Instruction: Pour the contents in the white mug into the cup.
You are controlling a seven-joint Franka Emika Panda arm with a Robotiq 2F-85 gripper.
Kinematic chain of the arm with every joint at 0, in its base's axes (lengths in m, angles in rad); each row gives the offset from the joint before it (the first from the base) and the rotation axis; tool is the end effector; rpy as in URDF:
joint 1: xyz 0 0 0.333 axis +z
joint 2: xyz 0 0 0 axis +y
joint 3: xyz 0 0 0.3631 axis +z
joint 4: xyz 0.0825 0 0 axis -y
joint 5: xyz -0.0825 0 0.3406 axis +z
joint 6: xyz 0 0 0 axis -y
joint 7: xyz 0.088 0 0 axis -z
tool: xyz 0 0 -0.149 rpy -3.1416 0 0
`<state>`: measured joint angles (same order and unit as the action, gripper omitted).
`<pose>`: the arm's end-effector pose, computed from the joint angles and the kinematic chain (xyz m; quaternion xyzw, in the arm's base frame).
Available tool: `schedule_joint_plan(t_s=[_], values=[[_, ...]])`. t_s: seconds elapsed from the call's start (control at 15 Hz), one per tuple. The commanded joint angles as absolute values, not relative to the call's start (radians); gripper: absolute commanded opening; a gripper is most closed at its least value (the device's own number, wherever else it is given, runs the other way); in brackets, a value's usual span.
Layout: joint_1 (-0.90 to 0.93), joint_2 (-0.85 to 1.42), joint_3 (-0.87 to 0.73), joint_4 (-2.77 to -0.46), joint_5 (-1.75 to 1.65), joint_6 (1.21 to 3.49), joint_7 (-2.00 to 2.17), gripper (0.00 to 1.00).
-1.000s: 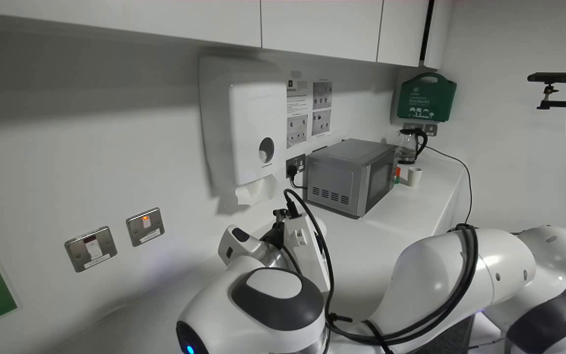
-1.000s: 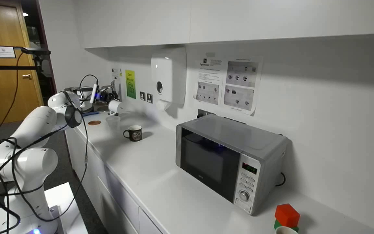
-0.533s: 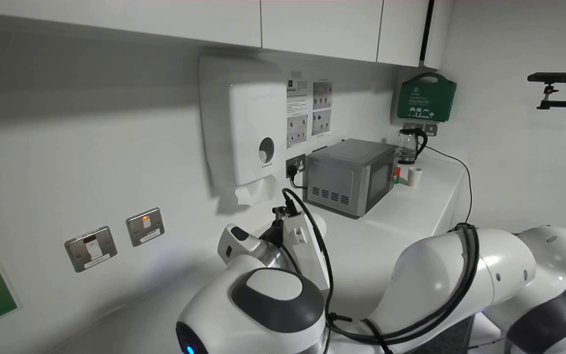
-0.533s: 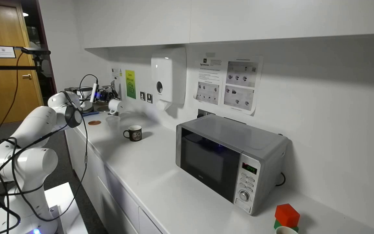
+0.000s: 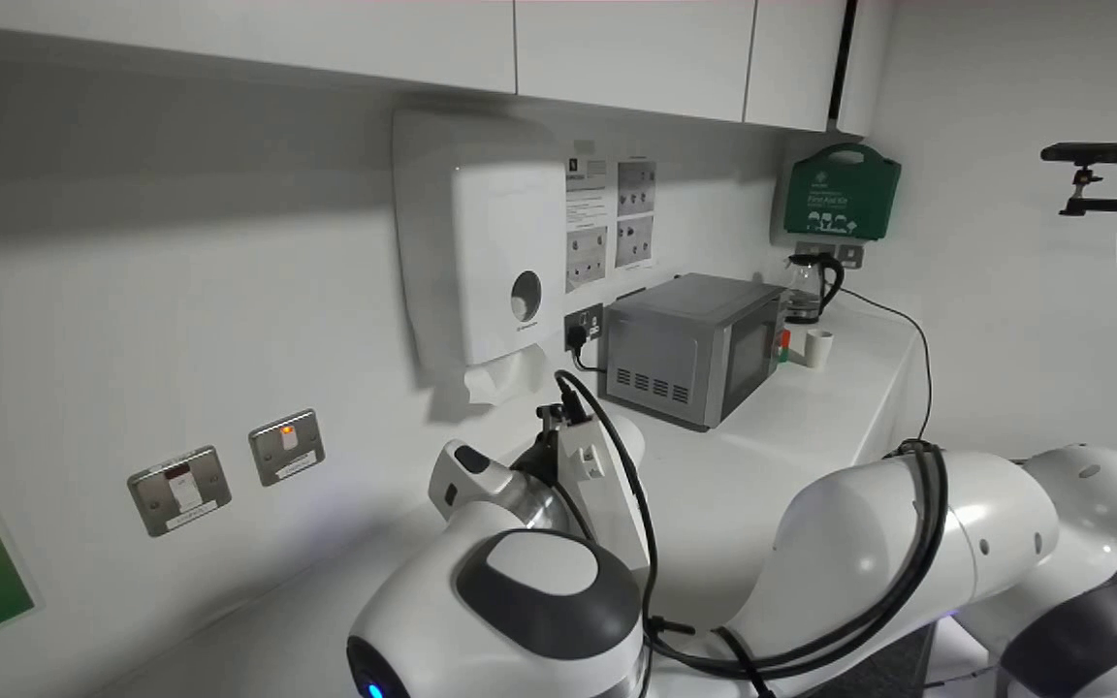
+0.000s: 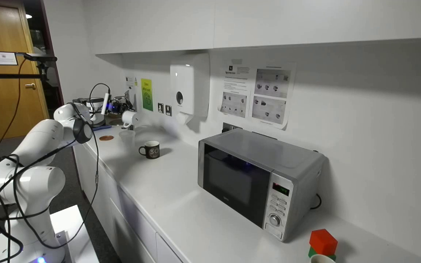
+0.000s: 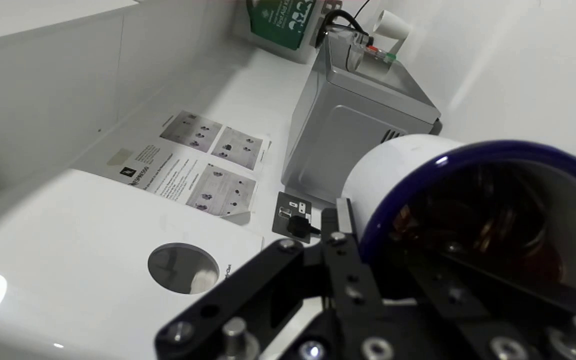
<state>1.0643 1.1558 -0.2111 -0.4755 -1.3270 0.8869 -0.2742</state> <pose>0.5000 0.4847 0.4617 0.6748 0.2193 -0.0223 0.7043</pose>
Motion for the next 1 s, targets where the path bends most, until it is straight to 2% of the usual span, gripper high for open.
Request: schedule_joint_plan(t_s=[0.0,0.93], values=[[1.075,1.126,-0.234,-0.499,-1.371,0.887,-0.335,0.01],[1.081,1.124,-0.239,-0.509,-1.421,0.880,-0.362,0.01]])
